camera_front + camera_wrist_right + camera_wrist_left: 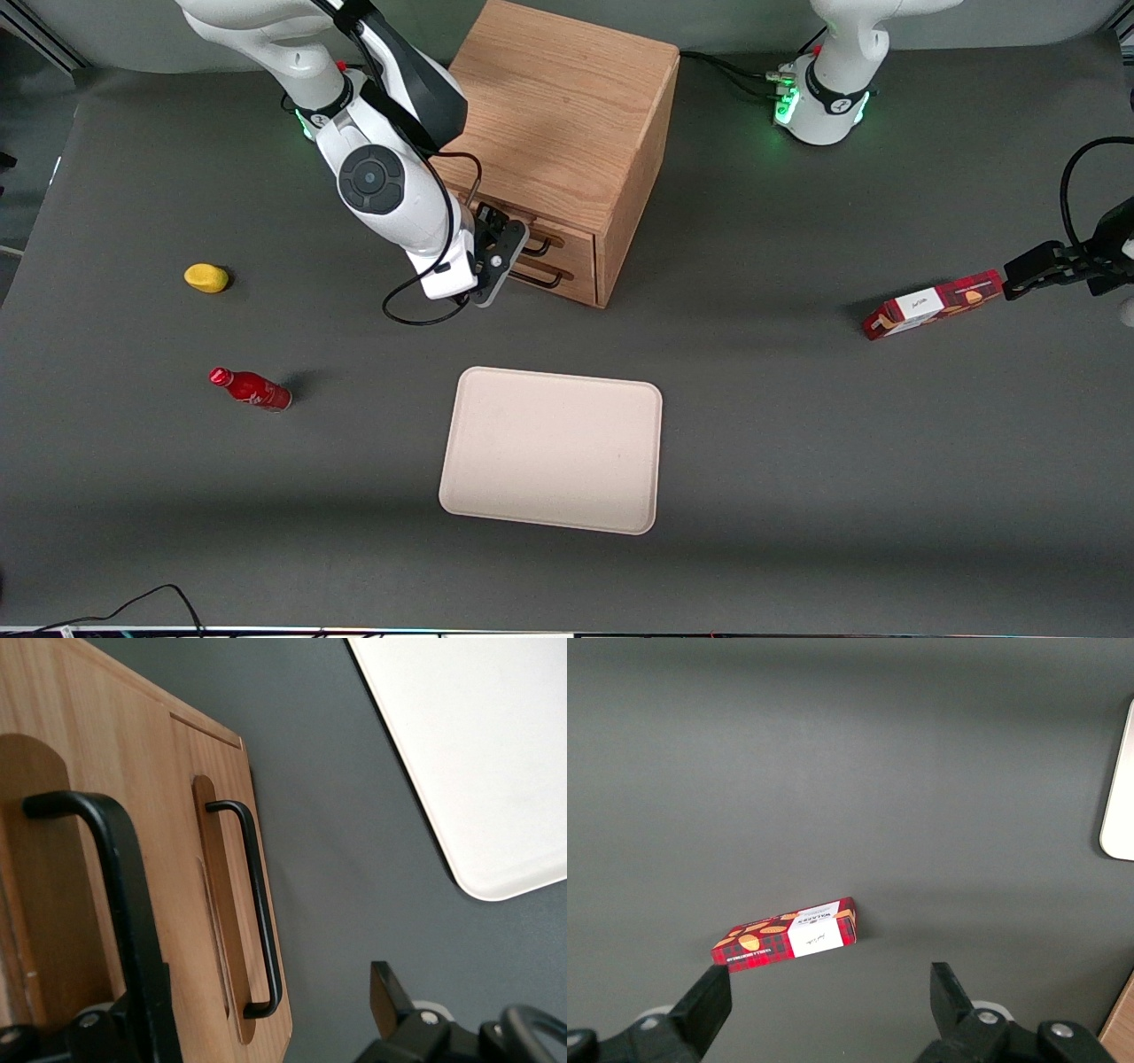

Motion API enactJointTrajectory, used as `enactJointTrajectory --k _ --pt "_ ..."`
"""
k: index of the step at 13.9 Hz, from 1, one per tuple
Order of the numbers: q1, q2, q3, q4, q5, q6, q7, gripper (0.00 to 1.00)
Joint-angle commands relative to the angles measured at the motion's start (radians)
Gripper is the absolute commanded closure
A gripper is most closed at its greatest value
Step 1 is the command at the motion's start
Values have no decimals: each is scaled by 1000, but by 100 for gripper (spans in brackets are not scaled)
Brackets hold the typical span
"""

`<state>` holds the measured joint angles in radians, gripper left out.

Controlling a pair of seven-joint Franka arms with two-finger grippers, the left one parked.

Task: Close top drawer
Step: 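Press the drawer front fully shut with the right gripper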

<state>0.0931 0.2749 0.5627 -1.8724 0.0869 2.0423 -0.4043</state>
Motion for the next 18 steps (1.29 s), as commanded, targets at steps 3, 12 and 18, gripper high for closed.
enactJointTrajectory --k 3,12,18 --pt "11 -31 25 -18 34 -40 41 0" --pt "4 -19 11 59 53 -100 21 0" --pt "-6 -22 -16 165 94 -221 -11 0"
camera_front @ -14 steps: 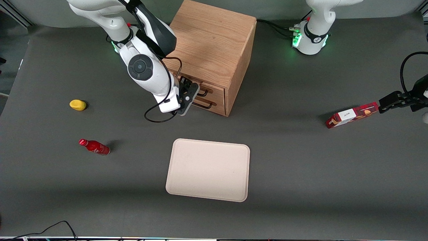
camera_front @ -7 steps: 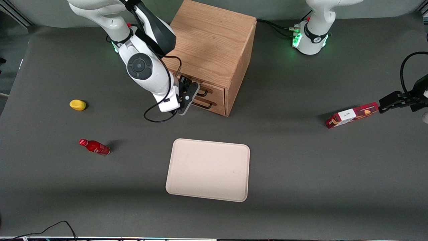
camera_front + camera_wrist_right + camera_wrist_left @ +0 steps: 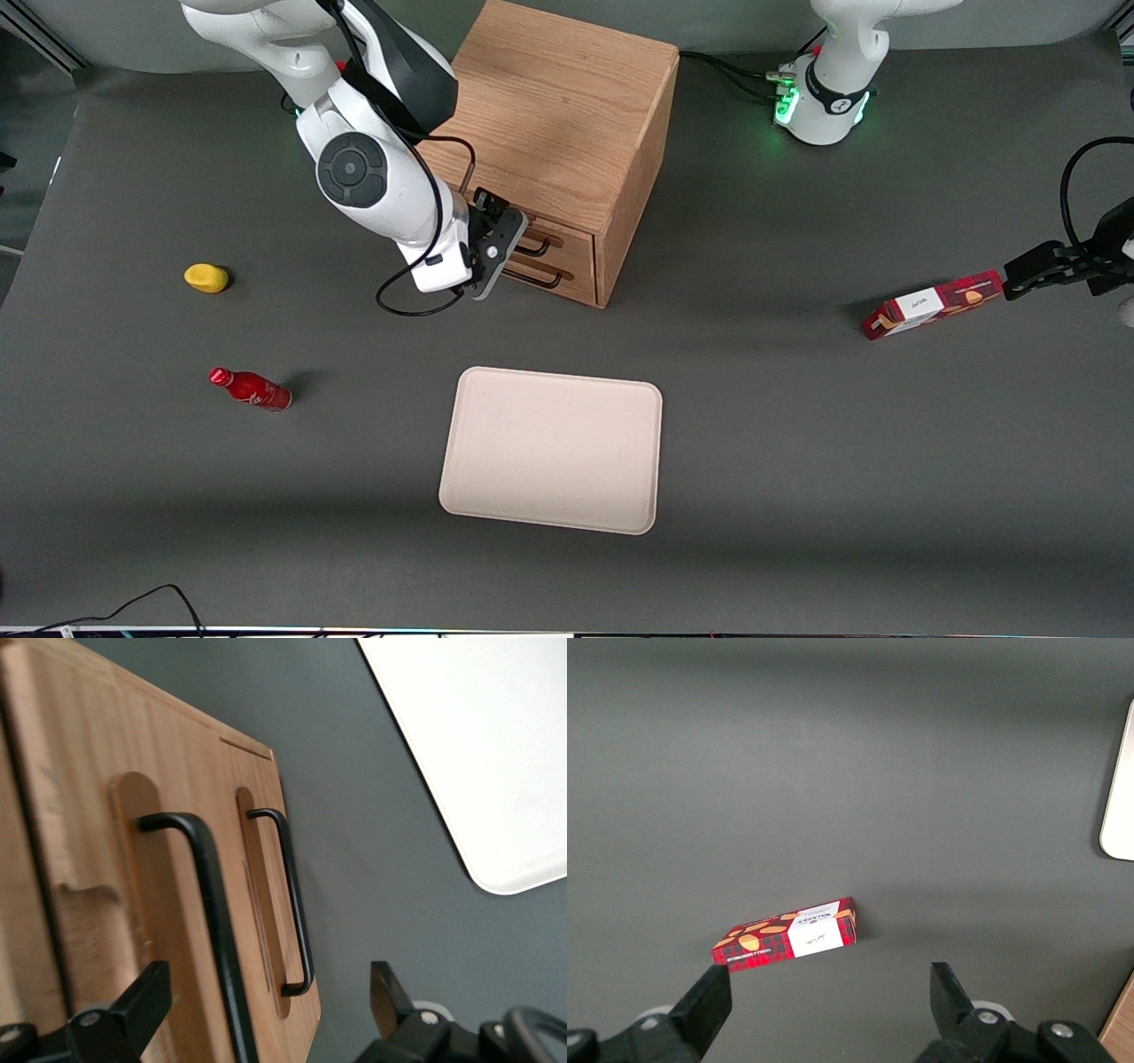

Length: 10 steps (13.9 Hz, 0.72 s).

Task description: Close top drawer

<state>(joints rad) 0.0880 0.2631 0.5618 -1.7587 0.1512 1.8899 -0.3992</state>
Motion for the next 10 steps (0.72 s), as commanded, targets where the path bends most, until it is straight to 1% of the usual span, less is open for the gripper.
enactJointTrajectory --k 1,3,4,7,10 --pt "-2 -12 -29 74 37 -102 -23 0" --pt "-2 -34 -78 114 102 -156 -24 0" --pt "-2 -57 -106 119 111 -167 -17 0" --pt "-2 -94 -232 128 114 -172 0 0" --pt "-2 -151 -345 148 111 -195 72 0"
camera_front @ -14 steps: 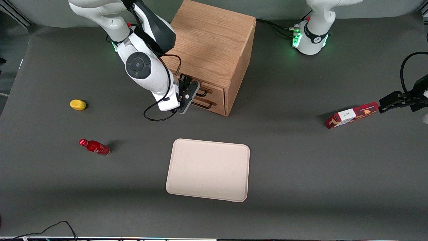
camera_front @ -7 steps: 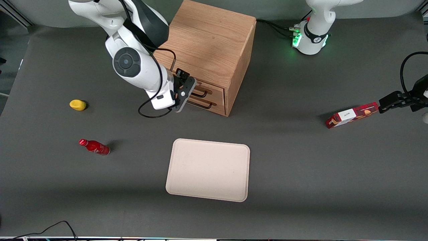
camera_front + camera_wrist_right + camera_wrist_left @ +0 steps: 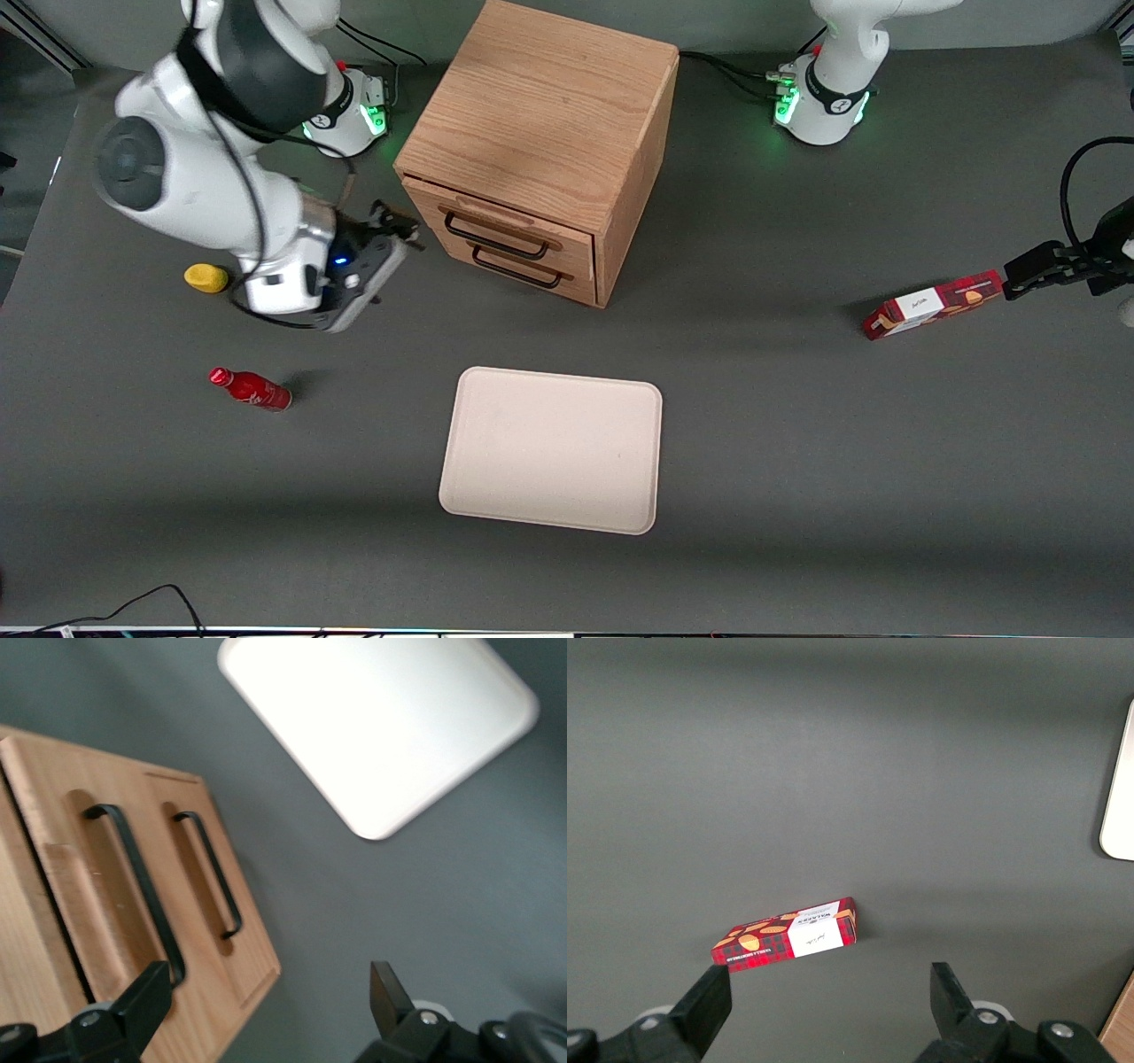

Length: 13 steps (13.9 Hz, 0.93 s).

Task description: Close top drawer

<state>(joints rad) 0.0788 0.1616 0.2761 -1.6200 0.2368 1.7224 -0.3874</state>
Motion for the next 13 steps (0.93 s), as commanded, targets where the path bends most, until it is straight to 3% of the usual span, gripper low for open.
enactJointTrajectory --k 1,2,5,6,10,13 --pt "3 -75 -92 8 12 -27 102 0" --pt "-2 -92 -130 8 6 -27 134 0" --pt "-26 -108 -172 9 -163 -24 293 0" --pt "-62 -108 -170 9 -191 -21 339 0" --pt "-157 -139 -170 -11 -220 -40 415 0" --pt "-163 -136 -172 -11 -260 -66 418 0"
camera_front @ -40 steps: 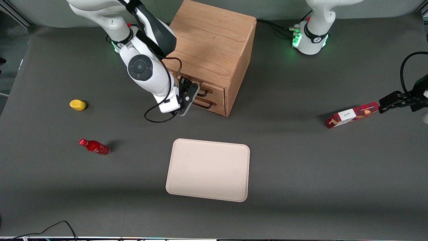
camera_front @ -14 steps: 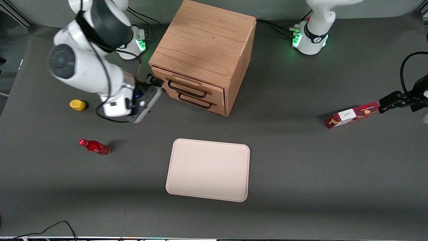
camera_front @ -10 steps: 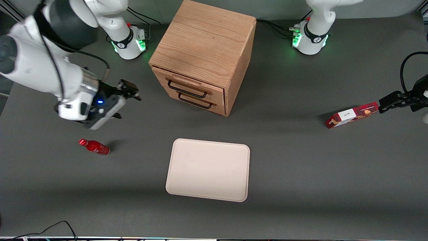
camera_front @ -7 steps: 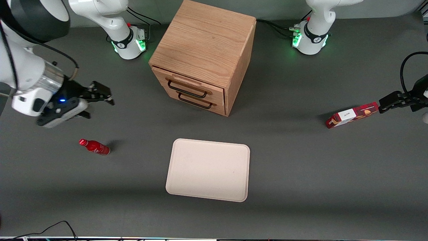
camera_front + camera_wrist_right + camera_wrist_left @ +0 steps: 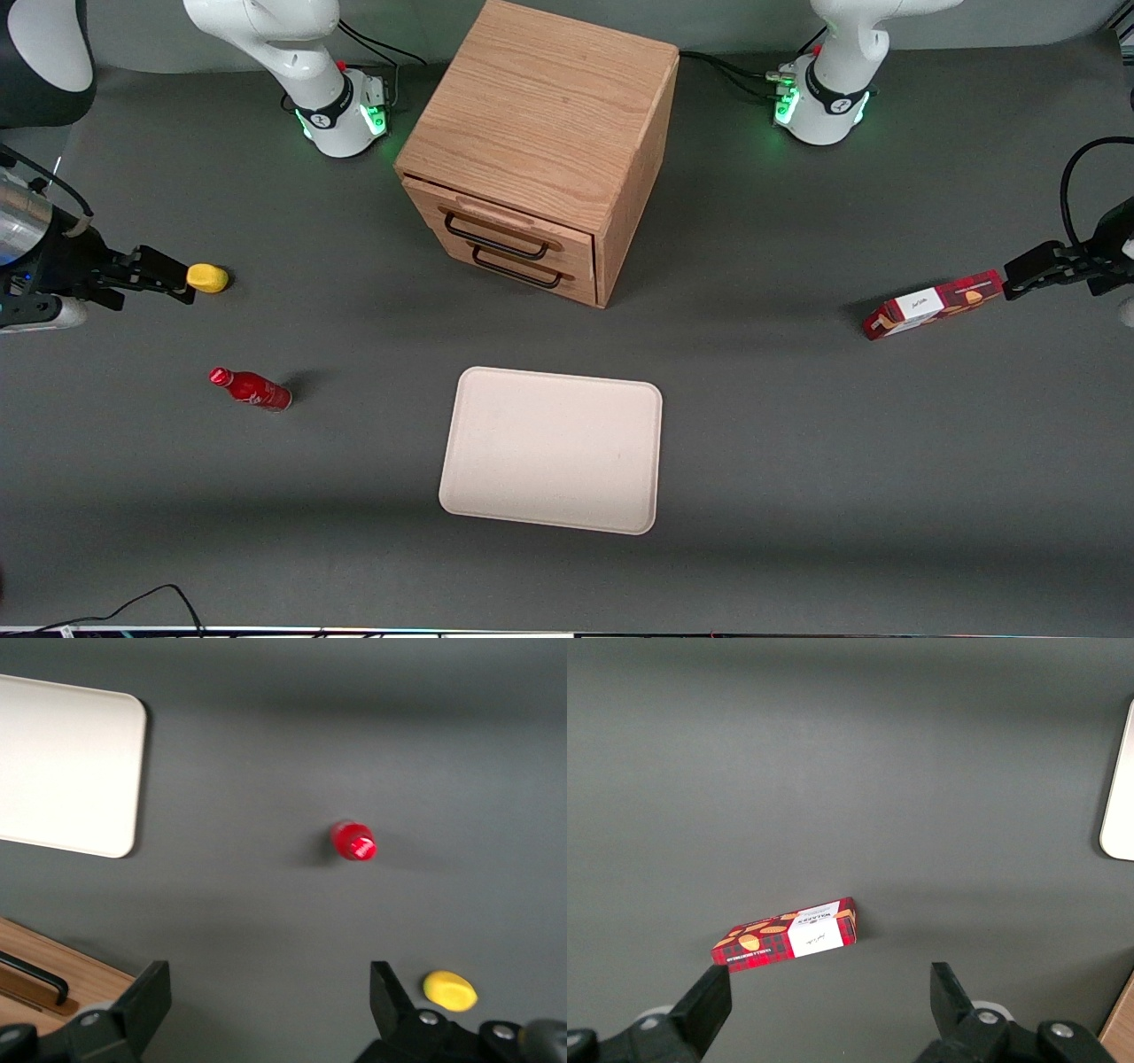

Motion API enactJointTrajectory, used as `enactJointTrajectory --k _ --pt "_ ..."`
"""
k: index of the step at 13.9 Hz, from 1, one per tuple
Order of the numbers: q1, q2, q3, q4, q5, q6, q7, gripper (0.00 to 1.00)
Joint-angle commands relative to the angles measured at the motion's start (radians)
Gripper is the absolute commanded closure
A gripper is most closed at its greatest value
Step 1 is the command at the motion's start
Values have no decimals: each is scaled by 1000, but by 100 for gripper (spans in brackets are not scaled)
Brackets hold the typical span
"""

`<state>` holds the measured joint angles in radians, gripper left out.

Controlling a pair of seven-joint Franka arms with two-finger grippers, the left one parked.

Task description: Close top drawer

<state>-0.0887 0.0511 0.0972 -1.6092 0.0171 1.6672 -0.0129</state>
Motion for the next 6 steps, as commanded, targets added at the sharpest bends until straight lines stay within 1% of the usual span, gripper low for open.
enactJointTrajectory --k 1,3,6 --pt "4 -28 7 -18 -40 -11 45 0" --pt "-22 -34 7 -12 -43 -11 44 0" --pt "-26 -47 7 -11 -42 -12 42 0"
